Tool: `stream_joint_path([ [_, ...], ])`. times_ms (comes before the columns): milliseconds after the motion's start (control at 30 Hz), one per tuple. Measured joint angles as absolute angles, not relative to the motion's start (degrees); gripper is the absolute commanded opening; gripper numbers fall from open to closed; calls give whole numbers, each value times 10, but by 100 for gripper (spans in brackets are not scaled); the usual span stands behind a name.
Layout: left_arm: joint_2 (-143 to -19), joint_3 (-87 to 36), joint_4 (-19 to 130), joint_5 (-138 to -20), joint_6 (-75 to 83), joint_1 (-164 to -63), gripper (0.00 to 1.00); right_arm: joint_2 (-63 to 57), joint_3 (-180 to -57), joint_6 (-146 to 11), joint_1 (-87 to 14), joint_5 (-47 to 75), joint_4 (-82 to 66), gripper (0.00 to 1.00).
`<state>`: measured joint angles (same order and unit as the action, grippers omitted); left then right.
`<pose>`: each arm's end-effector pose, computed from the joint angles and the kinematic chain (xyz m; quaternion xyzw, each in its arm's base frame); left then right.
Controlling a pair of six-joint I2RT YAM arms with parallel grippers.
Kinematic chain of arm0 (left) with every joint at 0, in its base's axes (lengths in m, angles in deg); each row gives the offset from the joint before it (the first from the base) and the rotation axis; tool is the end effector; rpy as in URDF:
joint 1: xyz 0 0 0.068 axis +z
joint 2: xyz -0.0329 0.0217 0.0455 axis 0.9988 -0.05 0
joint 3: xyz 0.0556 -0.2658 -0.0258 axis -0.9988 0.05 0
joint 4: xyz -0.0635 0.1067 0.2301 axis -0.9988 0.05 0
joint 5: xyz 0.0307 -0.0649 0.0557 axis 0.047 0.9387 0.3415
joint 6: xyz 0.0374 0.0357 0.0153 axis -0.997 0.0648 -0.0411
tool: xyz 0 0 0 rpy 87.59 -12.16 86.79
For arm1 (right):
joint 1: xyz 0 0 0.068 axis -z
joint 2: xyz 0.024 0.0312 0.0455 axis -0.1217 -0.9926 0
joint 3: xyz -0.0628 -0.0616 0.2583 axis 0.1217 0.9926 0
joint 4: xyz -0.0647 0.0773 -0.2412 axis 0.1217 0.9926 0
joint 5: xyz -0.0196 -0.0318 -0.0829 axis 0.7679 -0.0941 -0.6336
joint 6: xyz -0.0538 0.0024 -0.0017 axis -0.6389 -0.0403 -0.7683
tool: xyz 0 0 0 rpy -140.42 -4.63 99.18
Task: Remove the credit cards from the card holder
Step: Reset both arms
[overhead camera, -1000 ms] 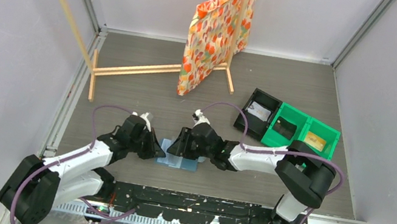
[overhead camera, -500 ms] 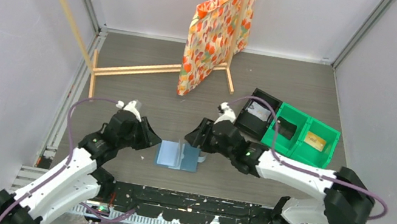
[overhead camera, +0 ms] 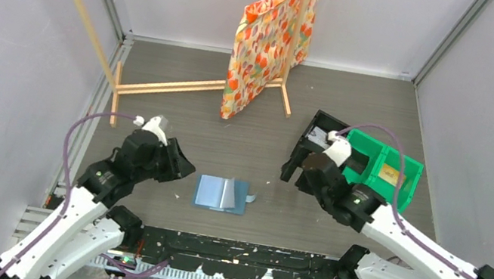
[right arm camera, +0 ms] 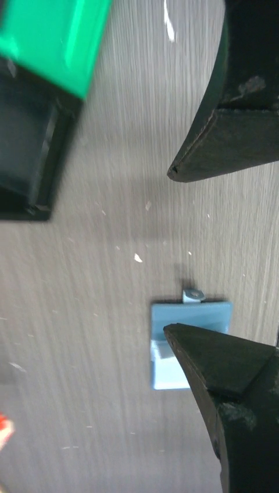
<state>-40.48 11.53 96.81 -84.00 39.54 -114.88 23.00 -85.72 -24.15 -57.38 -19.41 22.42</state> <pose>0.1173 -0.0642 0.2558 -0.1406 0.8907 -0.2848 0.3253 0.1384 0.1427 0.2652 0.0906 0.8933 0.1669 0.4074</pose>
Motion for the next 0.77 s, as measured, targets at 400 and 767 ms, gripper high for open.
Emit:
stream_joint_path([
  [400, -369, -14, 1096, -964, 354, -1149, 66, 379, -941, -237, -574, -452, 452, 100],
  [767, -371, -11, 1147, -1027, 374, -1149, 67, 489, -942, -200, -574, -558, 520, 100],
])
